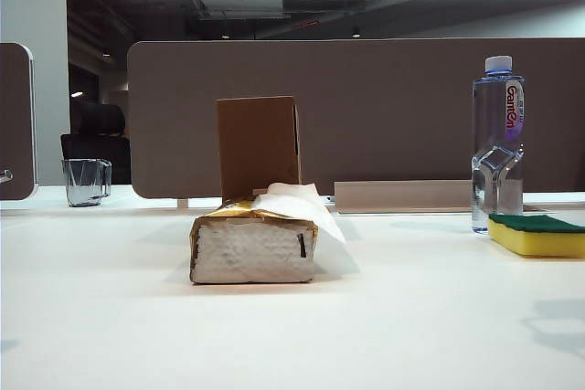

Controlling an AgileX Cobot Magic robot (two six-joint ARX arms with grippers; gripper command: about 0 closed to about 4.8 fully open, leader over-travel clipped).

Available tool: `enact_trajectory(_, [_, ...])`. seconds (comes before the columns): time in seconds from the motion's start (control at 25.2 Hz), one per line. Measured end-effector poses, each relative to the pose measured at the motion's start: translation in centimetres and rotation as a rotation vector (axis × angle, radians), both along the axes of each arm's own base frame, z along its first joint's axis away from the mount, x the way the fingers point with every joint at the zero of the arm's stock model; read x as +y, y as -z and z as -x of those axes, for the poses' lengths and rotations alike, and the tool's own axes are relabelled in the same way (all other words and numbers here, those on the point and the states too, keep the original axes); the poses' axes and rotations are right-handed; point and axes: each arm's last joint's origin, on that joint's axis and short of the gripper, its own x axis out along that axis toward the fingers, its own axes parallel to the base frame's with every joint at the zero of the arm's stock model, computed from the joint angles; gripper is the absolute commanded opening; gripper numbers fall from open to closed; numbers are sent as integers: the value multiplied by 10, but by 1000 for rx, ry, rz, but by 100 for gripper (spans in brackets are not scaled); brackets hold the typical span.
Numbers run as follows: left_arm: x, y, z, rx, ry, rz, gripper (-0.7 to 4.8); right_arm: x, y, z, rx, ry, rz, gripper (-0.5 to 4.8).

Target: Move the sponge from left to right to wipe the table, avoiding obstacles on the table, and finally reaching the bottle of mineral water.

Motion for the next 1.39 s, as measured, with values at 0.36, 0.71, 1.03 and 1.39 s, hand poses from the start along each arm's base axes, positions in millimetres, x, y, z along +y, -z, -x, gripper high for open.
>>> enact_trajectory(0.36, [0, 6, -2, 0, 9, -1, -6, 2, 5, 10, -104, -31, 3, -9])
enact_trajectory(0.71, [-1, 20, -2, -7, 44, -28, -6, 3, 16, 15, -110, -42, 1, -9])
enact_trajectory(1.03, [-2, 20, -1, -31, 89, -35, -6, 4, 19, 15, -97, -70, 4, -9])
enact_trajectory(1.39, [-2, 48, -7, 7, 100, -72, -6, 4, 26, 15, -68, -80, 34, -9])
